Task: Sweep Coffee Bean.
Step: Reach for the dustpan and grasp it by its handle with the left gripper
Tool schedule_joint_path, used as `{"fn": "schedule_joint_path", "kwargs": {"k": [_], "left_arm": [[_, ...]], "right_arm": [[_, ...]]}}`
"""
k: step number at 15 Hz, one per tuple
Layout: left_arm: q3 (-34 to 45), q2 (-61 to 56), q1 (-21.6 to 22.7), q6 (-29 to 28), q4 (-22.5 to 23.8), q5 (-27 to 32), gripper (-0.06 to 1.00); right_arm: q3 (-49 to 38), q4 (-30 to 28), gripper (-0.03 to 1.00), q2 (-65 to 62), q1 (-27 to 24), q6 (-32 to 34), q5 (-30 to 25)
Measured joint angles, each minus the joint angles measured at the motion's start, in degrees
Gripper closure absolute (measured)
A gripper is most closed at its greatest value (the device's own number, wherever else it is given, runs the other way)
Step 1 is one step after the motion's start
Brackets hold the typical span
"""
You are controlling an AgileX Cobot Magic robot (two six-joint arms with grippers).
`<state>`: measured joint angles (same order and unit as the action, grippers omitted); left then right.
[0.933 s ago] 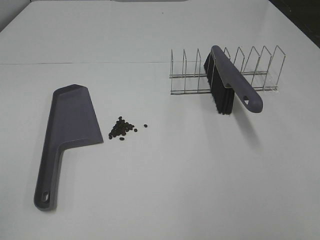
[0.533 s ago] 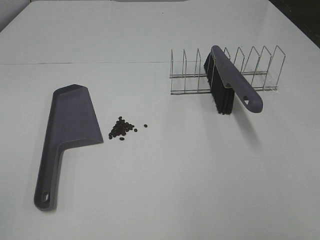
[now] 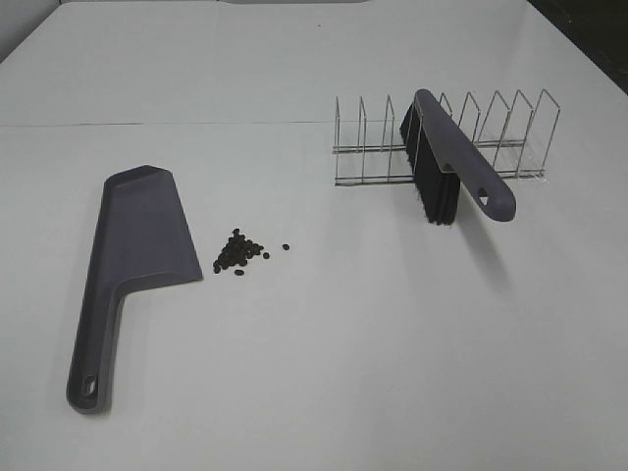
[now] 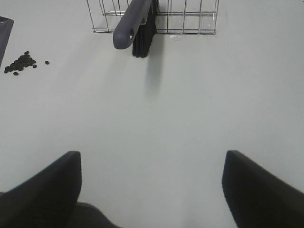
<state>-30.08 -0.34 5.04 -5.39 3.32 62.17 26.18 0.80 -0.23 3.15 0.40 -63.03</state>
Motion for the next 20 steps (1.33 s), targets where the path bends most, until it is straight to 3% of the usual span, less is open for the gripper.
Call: {"fn": "schedule_joint_path", "kwargs": {"k": [20], "left_arm": [[0.0, 0.0, 0.0, 0.0, -0.2, 0.0, 0.17]], "right_arm": [[0.0, 0.0, 0.20, 0.0, 0.0, 0.0, 0.0]]}}
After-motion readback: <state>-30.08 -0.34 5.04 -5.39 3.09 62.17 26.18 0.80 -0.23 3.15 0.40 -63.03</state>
